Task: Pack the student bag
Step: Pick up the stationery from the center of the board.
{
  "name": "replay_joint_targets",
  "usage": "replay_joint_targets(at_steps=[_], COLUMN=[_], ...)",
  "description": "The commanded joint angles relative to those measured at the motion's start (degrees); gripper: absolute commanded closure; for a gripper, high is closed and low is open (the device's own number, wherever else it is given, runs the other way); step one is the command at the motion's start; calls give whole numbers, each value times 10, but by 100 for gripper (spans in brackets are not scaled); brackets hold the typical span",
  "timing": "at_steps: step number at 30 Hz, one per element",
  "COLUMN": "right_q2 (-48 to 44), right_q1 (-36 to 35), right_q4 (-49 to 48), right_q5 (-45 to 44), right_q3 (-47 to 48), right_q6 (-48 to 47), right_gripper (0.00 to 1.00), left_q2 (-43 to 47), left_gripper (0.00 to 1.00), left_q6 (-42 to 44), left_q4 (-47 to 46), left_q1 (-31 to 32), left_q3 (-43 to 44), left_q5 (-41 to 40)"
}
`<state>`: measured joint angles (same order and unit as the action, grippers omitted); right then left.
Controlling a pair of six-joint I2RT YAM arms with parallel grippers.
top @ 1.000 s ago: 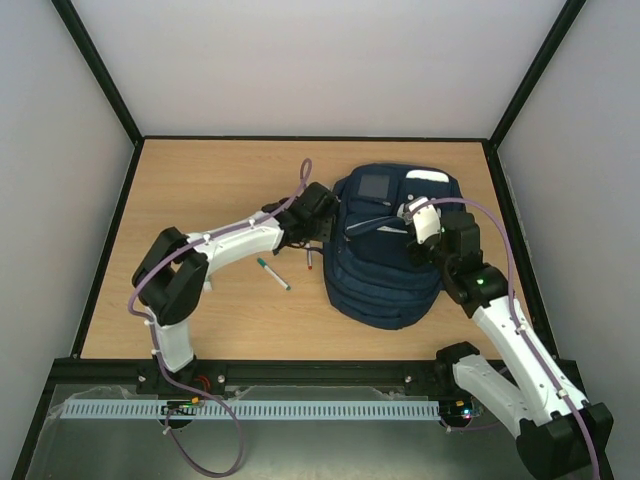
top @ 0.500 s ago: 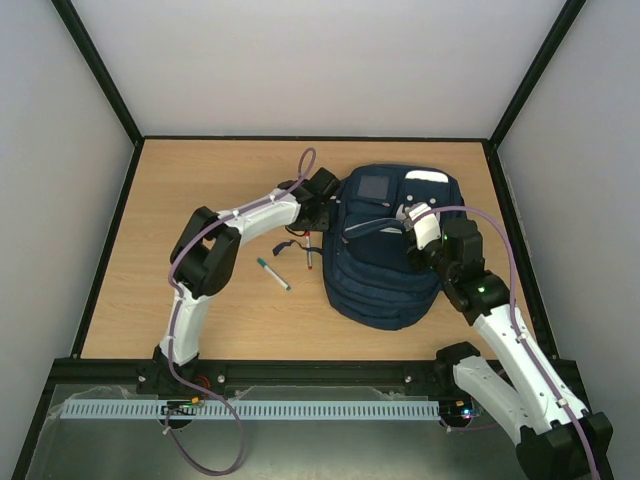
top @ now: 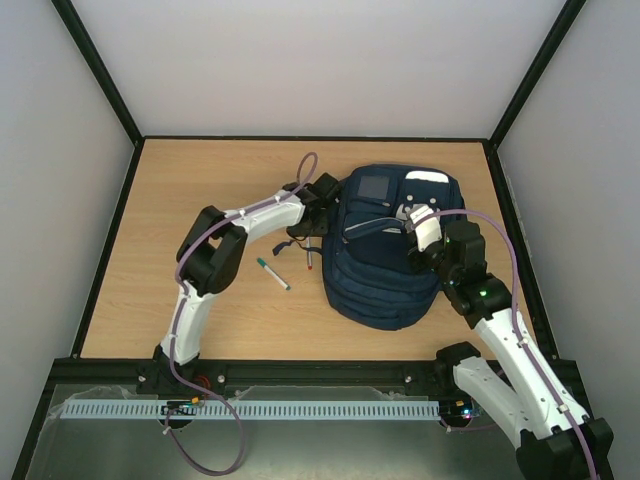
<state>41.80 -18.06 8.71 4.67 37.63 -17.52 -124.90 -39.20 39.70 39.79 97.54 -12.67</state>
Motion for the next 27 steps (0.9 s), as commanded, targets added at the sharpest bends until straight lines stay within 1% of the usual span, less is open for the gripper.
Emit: replay_joint_targets(at_steps=[1, 5, 10, 15, 19, 22, 27], right_q2=[-15, -9, -10, -5, -3, -3, 2], right_q1=[-1, -1, 0, -1, 0, -1, -1], right_q4=[-50, -48, -44, -45, -45, -44, -43], right_q5=[29, 31, 37, 36, 39, 41, 48], right_q3=[3, 2, 6, 4, 2, 2, 1], right_q6=[20, 20, 25, 21, 18, 17, 16], right_gripper=[99, 99, 99, 99, 99, 99, 99], left_q2=[-23, -20, 1, 8, 14, 29, 88], left_gripper=[61, 70, 72, 82, 91, 94, 96], left_q6=[-12, -12, -15, 1, 6, 4, 14], left_q4=[21, 25, 41, 34, 17, 9, -8], left_q1=[14, 22, 32, 29, 20, 17, 2], left_q3=[-4, -20, -61, -90, -95, -94, -109], left_q5=[2, 4, 7, 22, 24, 13, 5])
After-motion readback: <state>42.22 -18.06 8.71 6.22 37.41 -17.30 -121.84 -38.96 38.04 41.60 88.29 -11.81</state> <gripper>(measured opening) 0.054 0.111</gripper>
